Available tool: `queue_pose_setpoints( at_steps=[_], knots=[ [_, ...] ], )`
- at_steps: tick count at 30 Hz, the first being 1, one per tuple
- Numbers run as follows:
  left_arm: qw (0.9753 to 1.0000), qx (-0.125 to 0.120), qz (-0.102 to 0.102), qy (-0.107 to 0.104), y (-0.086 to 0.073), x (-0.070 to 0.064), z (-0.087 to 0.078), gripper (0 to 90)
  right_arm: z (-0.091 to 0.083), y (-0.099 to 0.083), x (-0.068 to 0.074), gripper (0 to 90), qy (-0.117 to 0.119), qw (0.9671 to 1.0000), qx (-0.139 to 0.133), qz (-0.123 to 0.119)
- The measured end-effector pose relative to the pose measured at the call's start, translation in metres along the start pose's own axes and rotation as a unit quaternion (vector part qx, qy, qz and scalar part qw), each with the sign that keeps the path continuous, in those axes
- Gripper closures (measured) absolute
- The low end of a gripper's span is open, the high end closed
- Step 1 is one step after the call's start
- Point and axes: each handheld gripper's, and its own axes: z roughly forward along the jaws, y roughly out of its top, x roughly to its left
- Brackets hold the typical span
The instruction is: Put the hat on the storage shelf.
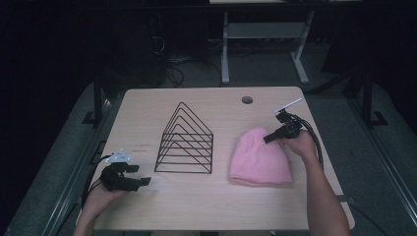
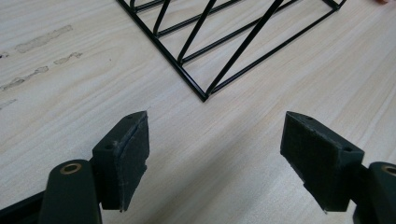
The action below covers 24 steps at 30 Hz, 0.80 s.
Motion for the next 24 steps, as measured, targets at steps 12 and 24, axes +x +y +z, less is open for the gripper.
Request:
queue_pose_setpoints(
  at_steps=[12,24],
  knots=[
    [1.0000,-0.005,-0.003,-0.005,0.002,-0.003,-0.002,24.0,-0.024,-0.004,0.015,77.3,-0.007,0.9993,-0.032,-0.020],
    [0.9998,0.002,0.014,-0.015,0.014,-0.010,-0.010,24.0,-0.060,-0.013,0.034,77.3,0.009,0.9952,-0.091,-0.036]
  ],
)
